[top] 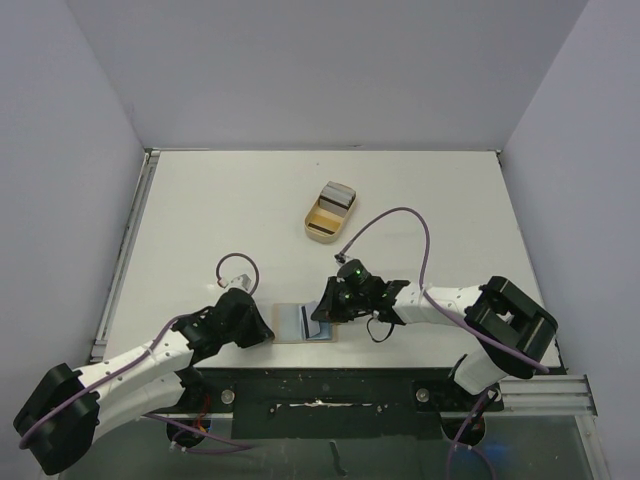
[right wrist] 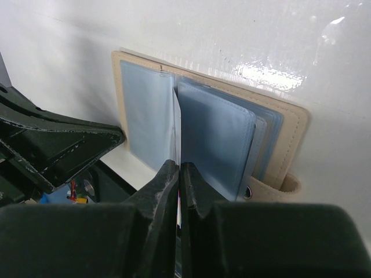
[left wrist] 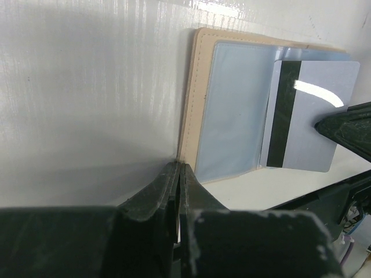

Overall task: Put the credit cards into the card holder
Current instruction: Insert the credit card into the card holder.

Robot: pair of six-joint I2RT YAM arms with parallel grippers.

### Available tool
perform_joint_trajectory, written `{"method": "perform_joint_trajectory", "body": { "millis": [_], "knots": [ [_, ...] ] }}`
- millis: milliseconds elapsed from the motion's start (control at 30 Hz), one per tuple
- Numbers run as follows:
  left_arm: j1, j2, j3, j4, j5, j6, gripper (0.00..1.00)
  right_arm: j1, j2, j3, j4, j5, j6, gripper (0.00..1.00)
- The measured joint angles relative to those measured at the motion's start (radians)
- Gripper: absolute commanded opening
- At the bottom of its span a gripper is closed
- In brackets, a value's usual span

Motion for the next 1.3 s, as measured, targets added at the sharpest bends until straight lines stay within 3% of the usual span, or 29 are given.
{"method": "perform_joint_trajectory", "body": {
  "millis": [500,1300],
  "knots": [
    [0.0,-0.008,-0.007,0.009,0.002,-0.001,0.0,0.0,0.007,-0.029,0.072,-0.019,0.006,0.11],
    [0.0,-0.02,-0.026,0.033,0.009,-0.019,0.0,-0.001,0.064,-0.063,0.217,-0.044,0.016,0.06]
  ]
}}
